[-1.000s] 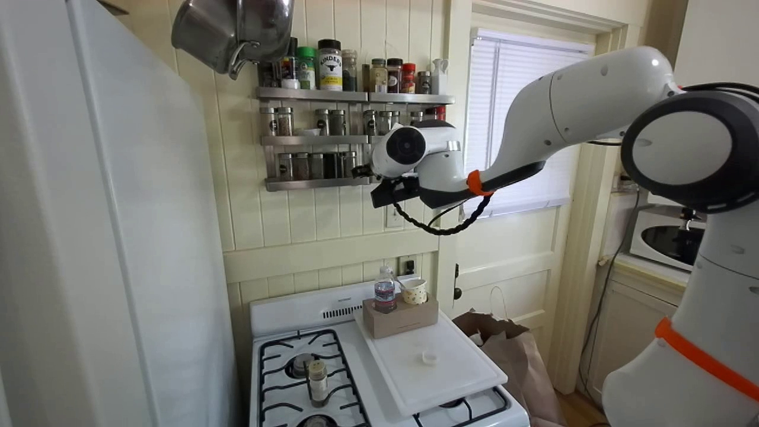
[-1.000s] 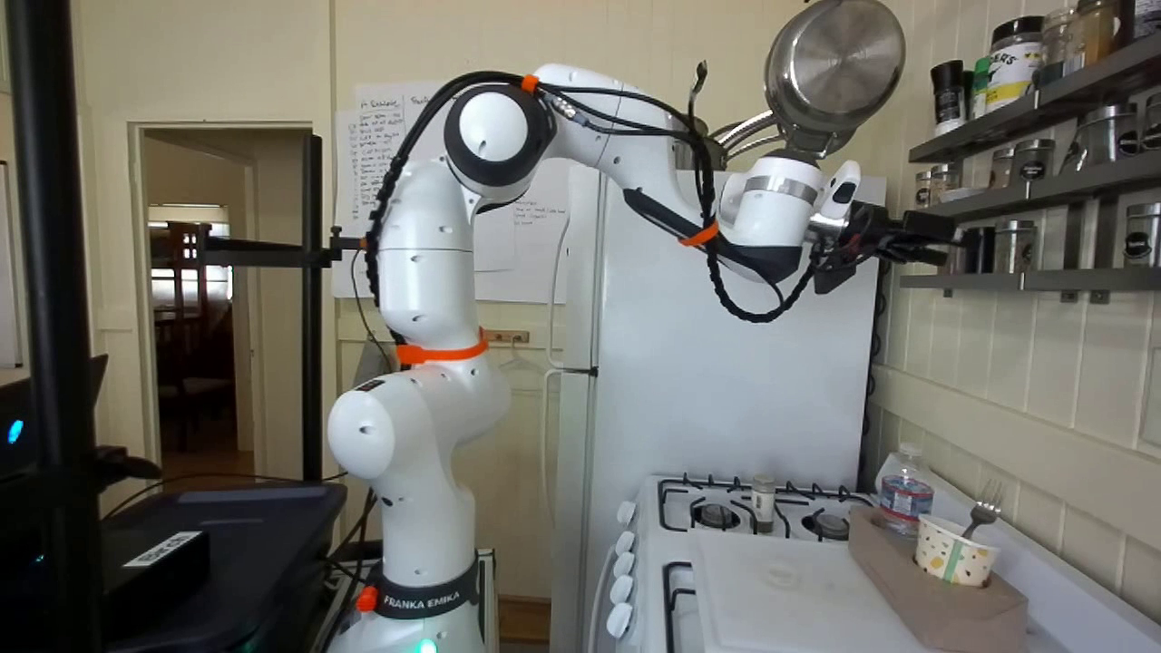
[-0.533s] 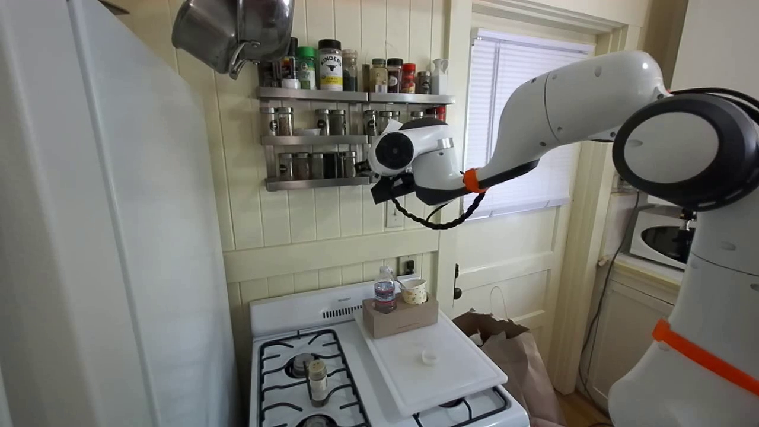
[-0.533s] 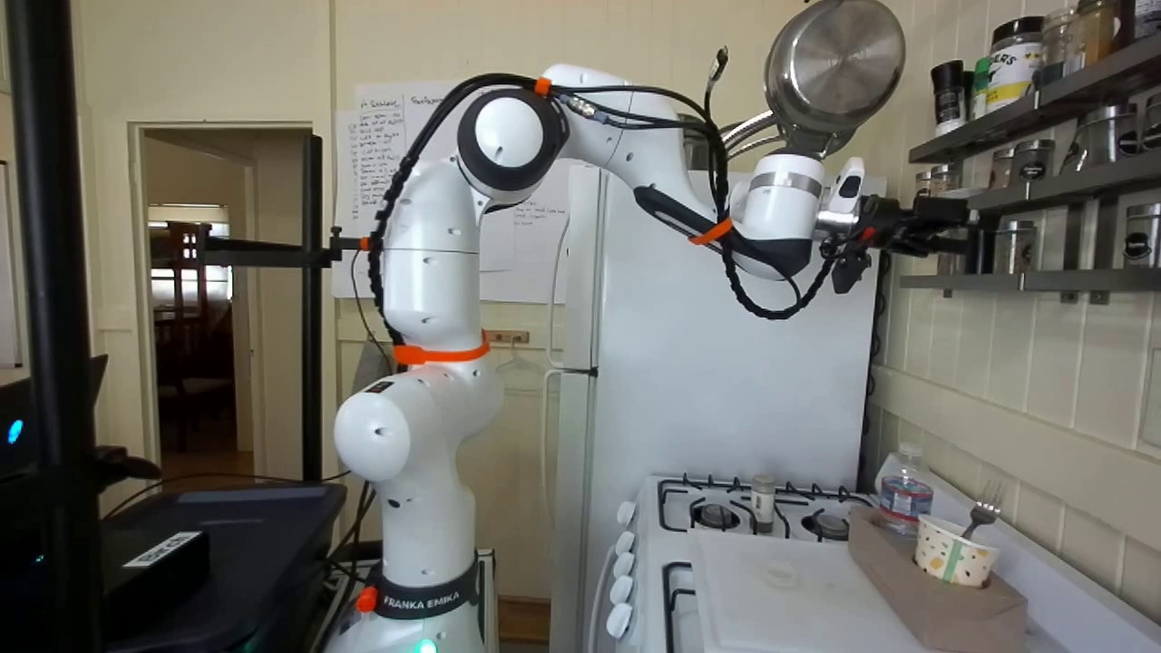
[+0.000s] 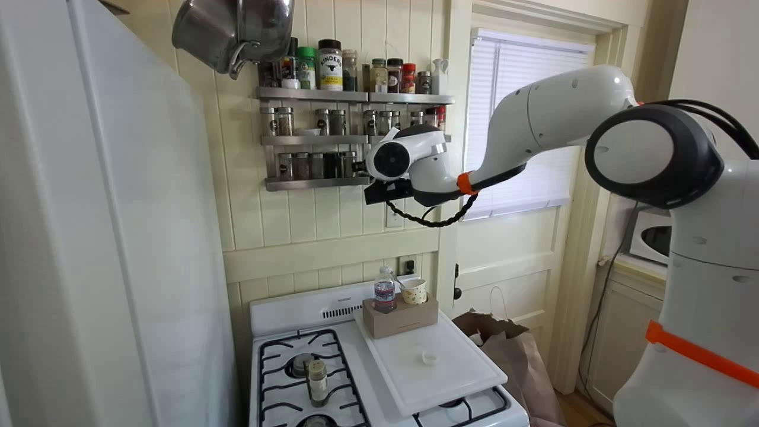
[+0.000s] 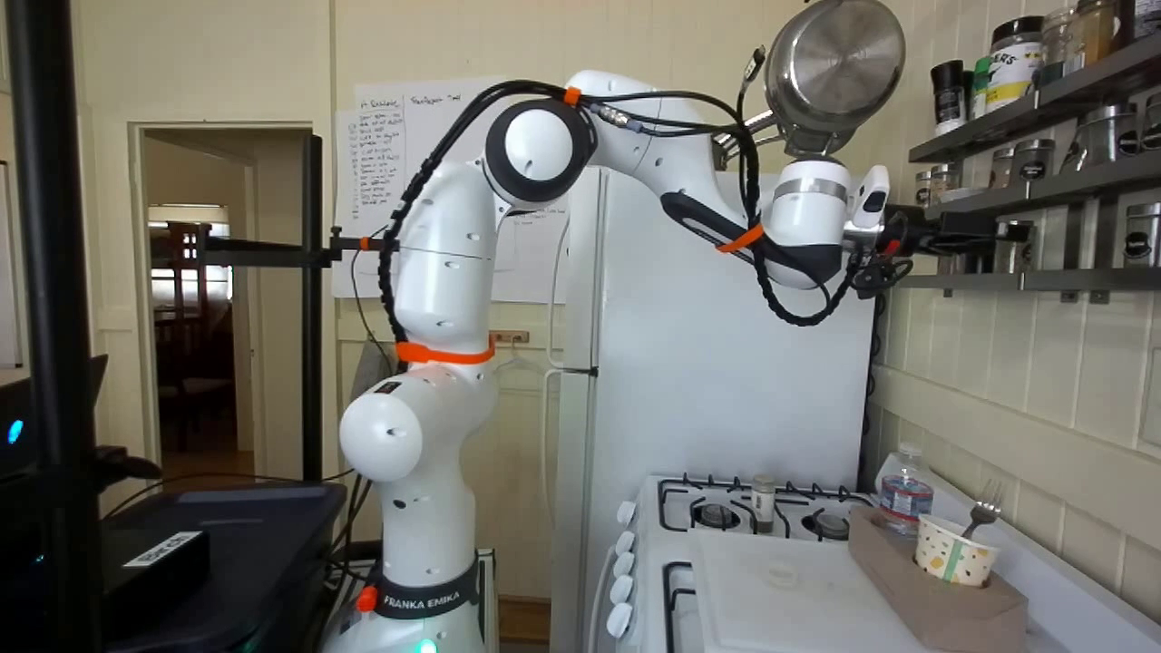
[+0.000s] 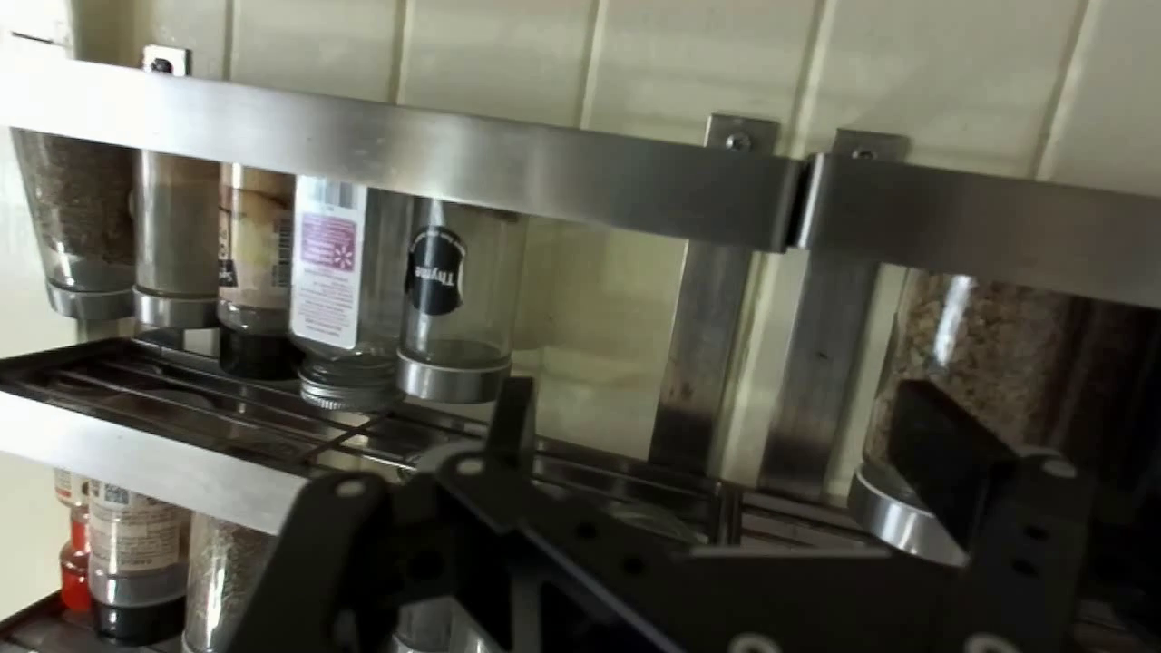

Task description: Pick up the bottle from the shelf and put it on the kitchen board

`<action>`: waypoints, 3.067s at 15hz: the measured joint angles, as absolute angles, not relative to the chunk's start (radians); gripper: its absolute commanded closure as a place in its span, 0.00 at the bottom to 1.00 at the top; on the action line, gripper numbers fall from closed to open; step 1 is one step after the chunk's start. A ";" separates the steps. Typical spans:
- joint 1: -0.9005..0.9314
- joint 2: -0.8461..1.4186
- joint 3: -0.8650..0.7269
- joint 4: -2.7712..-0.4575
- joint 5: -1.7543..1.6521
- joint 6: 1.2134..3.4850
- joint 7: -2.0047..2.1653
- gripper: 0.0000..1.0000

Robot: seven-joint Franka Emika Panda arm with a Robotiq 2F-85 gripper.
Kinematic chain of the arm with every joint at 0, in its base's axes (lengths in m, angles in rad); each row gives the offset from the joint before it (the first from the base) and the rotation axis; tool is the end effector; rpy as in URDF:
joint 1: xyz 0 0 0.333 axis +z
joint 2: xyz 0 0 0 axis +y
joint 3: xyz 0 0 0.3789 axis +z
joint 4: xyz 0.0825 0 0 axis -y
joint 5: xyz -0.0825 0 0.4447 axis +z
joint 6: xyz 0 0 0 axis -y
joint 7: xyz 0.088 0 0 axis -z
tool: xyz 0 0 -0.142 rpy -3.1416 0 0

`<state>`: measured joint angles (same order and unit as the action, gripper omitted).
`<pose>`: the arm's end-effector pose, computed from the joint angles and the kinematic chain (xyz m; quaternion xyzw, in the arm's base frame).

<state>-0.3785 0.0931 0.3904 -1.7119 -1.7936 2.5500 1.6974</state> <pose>0.7297 -0.0095 0.6469 0.7215 -0.1501 0.6329 0.2373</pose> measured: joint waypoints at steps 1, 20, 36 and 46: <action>-0.378 0.109 0.392 -1.697 -1.809 2.553 1.717 0.00; -0.350 0.275 0.423 -1.519 -1.858 2.622 1.797 0.00; -0.337 0.345 0.432 -1.435 -1.878 2.647 1.797 0.75; -0.321 0.336 0.432 -1.421 -2.154 2.618 1.920 0.75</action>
